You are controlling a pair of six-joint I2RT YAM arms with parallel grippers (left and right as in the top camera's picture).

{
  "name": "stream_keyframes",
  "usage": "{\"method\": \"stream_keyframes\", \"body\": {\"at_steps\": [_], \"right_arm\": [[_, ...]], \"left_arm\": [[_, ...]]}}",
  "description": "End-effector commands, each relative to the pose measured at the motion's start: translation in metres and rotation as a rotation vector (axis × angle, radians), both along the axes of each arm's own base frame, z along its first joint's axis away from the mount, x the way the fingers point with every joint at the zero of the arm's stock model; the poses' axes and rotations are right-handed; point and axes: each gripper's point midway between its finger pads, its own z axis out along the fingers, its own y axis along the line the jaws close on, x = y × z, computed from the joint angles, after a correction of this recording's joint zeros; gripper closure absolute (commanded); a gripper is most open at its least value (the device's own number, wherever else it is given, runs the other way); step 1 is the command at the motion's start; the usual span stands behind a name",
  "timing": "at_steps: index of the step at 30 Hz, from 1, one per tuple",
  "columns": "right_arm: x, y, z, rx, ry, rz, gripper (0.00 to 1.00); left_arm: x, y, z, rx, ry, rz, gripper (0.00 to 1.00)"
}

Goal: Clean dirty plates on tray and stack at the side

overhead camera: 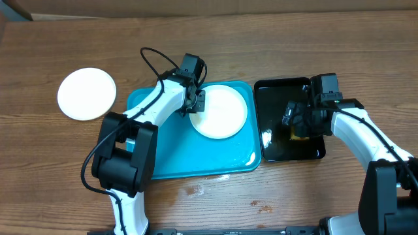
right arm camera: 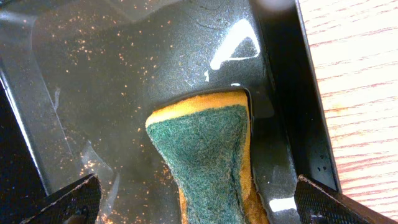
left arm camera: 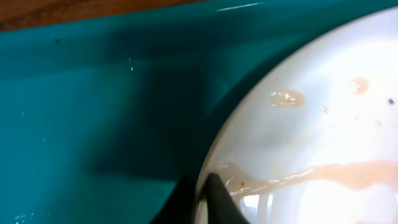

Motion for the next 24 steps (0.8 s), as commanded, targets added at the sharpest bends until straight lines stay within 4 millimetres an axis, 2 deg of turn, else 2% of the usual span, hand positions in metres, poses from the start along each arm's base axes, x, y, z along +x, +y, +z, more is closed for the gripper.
{"method": "stream_keyframes", "body": {"at_steps": [1, 5, 10, 14, 18, 24], "right_arm": [[0.008, -0.002, 0.006, -0.005, -0.022, -0.008, 0.0], [0.008, -0.002, 0.006, -0.005, -0.022, -0.008, 0.0], [0.008, -0.002, 0.006, -0.005, -0.022, -0.008, 0.0], [0.008, -0.002, 0.006, -0.005, -0.023, -0.008, 0.0], [0.008, -0.002, 0.006, -0.005, -0.022, -0.008, 0.0], [0.008, -0.002, 0.006, -0.005, -0.022, -0.008, 0.0]], "left_arm": [[0.001, 0.0, -0.004, 0.019, 0.024, -0.012, 0.96], [0.013, -0.004, 0.028, 0.019, -0.007, -0.031, 0.96], [0.033, -0.007, 0.09, 0.037, -0.112, -0.028, 0.96], [0.041, -0.013, 0.133, 0.013, -0.207, -0.032, 0.96], [0.043, -0.02, 0.158, -0.019, -0.275, -0.039, 0.96], [0.052, -0.037, 0.174, -0.044, -0.358, -0.079, 0.96]]}}
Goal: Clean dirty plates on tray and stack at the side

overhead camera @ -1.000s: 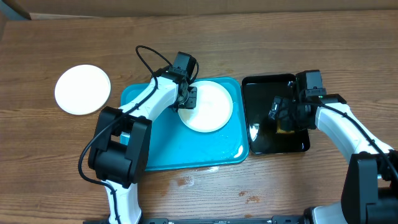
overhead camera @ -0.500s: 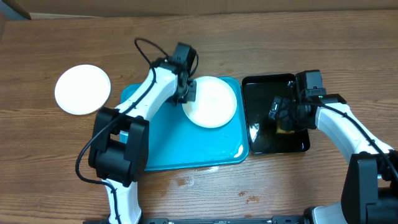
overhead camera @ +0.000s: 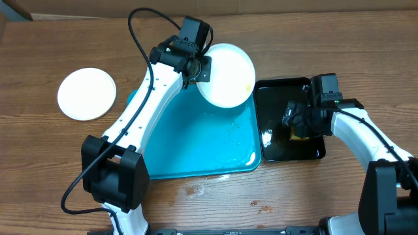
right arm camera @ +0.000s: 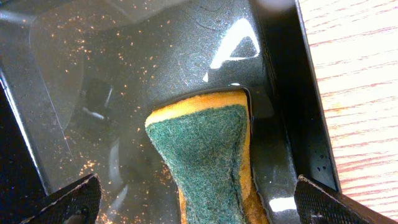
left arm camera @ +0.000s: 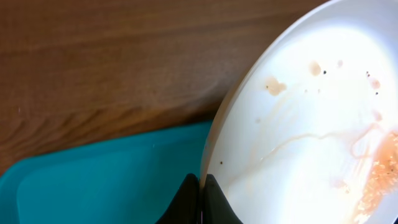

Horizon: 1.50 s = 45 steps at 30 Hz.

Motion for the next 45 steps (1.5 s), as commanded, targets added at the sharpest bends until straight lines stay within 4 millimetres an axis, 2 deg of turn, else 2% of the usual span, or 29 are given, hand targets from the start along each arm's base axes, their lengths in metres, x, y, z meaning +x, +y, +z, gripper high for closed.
{"method": "stream_keyframes", "body": {"at_steps": [1, 7, 12, 17, 24, 32, 41, 45], "right_arm": [[0.008, -0.002, 0.006, -0.005, -0.022, -0.008, 0.0], [0.008, -0.002, 0.006, -0.005, -0.022, -0.008, 0.0], [0.008, -0.002, 0.006, -0.005, -0.022, -0.008, 0.0], [0.008, -0.002, 0.006, -0.005, -0.022, -0.008, 0.0], [0.008, -0.002, 0.006, -0.005, -0.022, -0.008, 0.0], [0.008, -0.002, 0.006, -0.005, -0.022, -0.008, 0.0], [0.008, -0.002, 0.006, -0.005, -0.022, -0.008, 0.0], [0.008, -0.002, 0.006, -0.005, -0.022, -0.008, 0.0]], "left_arm": [[0.006, -0.014, 0.026, -0.005, -0.085, -0.047, 0.96], [0.014, -0.036, 0.041, 0.052, -0.203, -0.065, 0.96], [0.012, -0.06, 0.055, 0.144, -0.303, -0.119, 0.96], [0.009, -0.084, 0.078, 0.284, -0.44, -0.173, 0.96], [-0.001, -0.11, 0.117, 0.454, -0.627, -0.166, 0.96], [-0.025, -0.148, 0.153, 0.537, -0.779, -0.187, 0.96], [-0.036, -0.159, 0.176, 0.62, -0.854, -0.19, 0.96], [-0.034, -0.15, 0.194, 0.628, -0.898, -0.095, 0.96]]}}
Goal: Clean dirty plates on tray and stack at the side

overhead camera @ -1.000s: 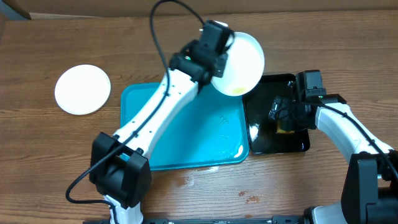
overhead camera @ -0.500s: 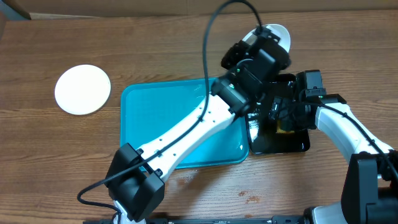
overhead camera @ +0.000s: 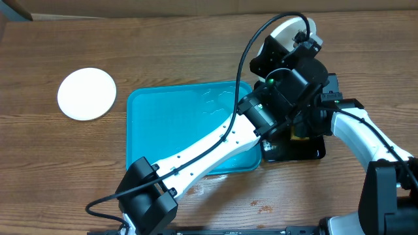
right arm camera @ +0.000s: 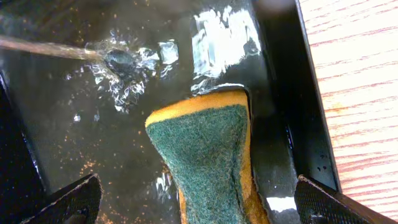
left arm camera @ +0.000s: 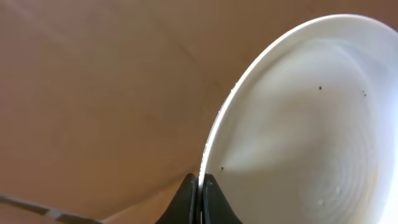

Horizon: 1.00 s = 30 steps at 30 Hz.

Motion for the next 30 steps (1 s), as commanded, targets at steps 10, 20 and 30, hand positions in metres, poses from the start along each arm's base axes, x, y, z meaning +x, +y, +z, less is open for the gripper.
{"method": "stream_keyframes", "body": {"at_steps": [10, 20, 30], "right_arm": [[0.008, -0.003, 0.006, -0.005, -0.022, -0.008, 0.0], [0.008, -0.003, 0.006, -0.005, -0.022, -0.008, 0.0], [0.008, -0.003, 0.006, -0.005, -0.022, -0.008, 0.0]], "left_arm": [[-0.012, -0.004, 0.027, 0.001, -0.047, -0.009, 0.96], [-0.002, 0.009, 0.016, -0.159, -0.025, 0.043, 0.96], [0.025, 0.045, -0.068, -0.389, 0.393, -0.014, 0.93]]}}
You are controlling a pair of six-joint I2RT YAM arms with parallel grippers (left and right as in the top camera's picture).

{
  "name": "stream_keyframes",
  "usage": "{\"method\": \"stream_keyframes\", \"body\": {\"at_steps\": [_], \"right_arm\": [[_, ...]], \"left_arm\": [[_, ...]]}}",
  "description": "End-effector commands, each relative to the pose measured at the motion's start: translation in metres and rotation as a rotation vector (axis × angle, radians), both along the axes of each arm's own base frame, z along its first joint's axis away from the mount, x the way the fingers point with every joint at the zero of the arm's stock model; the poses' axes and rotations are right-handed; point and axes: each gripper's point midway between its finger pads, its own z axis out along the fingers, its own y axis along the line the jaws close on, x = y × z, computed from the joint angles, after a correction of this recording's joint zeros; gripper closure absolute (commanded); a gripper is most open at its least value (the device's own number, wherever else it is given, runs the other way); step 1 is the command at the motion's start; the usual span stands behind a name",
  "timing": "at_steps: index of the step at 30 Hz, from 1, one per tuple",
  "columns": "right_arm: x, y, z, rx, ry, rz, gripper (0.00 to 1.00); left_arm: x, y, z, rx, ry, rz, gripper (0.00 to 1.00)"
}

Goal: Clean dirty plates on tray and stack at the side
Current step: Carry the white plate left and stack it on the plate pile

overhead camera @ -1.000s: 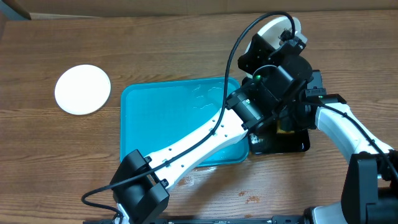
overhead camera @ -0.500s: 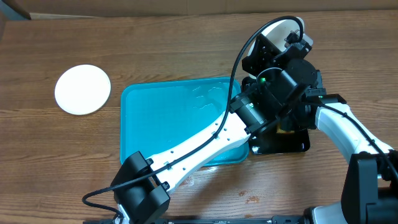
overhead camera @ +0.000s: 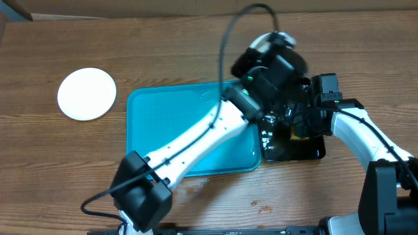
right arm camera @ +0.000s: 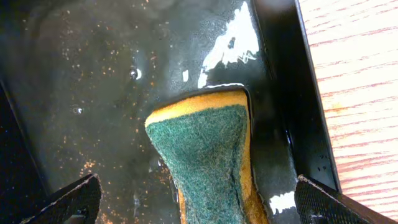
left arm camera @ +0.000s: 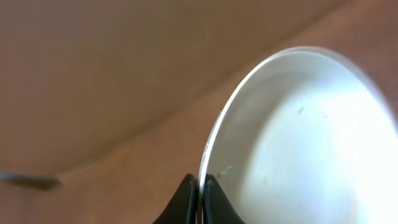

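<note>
A white plate (left arm camera: pixel 298 137) with a few dark specks stands on edge, and my left gripper (left arm camera: pixel 200 186) is shut on its rim. From above, only a sliver of this plate (overhead camera: pixel 273 38) shows past the left wrist, over the far end of the black tray (overhead camera: pixel 319 153). My right gripper (right arm camera: pixel 196 202) is open low in that tray, its fingers (right arm camera: pixel 68 199) wide on both sides of a green-and-yellow sponge (right arm camera: pixel 208 155) lying in dirty water. The blue tray (overhead camera: pixel 170 124) holds no plate. A clean white plate (overhead camera: pixel 87 93) lies on the table at the far left.
The left arm (overhead camera: pixel 196 140) stretches diagonally over the blue tray. The black tray's wall (right arm camera: pixel 280 74) runs close to the sponge's right, with wooden table (right arm camera: pixel 354 93) beyond. A cardboard wall borders the table's far edge.
The left arm with the plate has shifted a little left and nearer over the black tray's far end. The stream and splash in the black tray have stopped. The right gripper stays where it was.
My left gripper was shut on the rim of a smeared plate lying on the blue tray. It then held the plate tilted above the tray's far edge. Then the plate was on edge over the black tray with liquid splashing in; now the reddish smears are gone.
</note>
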Motion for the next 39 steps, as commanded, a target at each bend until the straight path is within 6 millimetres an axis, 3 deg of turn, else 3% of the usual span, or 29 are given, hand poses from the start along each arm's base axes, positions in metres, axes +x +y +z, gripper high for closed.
{"method": "stream_keyframes", "body": {"at_steps": [1, 4, 7, 10, 13, 18, 21, 25, 30, 39], "right_arm": [[0.008, -0.002, 0.006, -0.005, -0.022, -0.008, 0.0], [0.008, -0.002, 0.006, -0.005, -0.022, -0.008, 0.0], [0.008, -0.002, 0.006, -0.005, -0.022, -0.008, 0.0], [0.008, -0.002, 0.006, -0.005, -0.022, -0.008, 0.0], [0.008, -0.002, 0.006, -0.005, -0.022, -0.008, 0.0], [0.008, -0.002, 0.006, -0.005, -0.022, -0.008, 0.0], [0.008, -0.002, 0.006, -0.005, -0.022, -0.008, 0.0], [0.008, -0.002, 0.006, -0.005, -0.022, -0.008, 0.0], [0.008, -0.002, 0.006, -0.005, -0.022, -0.008, 0.0], [0.008, -0.002, 0.006, -0.005, -0.022, -0.008, 0.0]], "left_arm": [[0.014, 0.008, 0.0, -0.347, 0.151, -0.01, 0.94], [0.027, 0.031, -0.005, -0.521, 0.286, -0.013, 0.96], [0.045, 0.071, -0.008, -0.705, 0.388, 0.021, 0.96], [0.058, 0.135, -0.018, -0.821, 0.449, 0.155, 0.96], [0.059, 0.215, -0.032, -0.85, 0.467, 0.353, 0.96], [0.038, 0.34, -0.053, -0.89, 0.478, 0.649, 0.96], [0.019, 0.405, -0.063, -0.928, 0.456, 0.794, 0.96], [-0.008, 0.469, -0.078, -0.975, 0.429, 0.951, 0.96], [-0.04, 0.514, -0.105, -1.021, 0.416, 1.087, 0.96], [-0.064, 0.538, -0.147, -0.961, 0.407, 1.199, 0.96]]}}
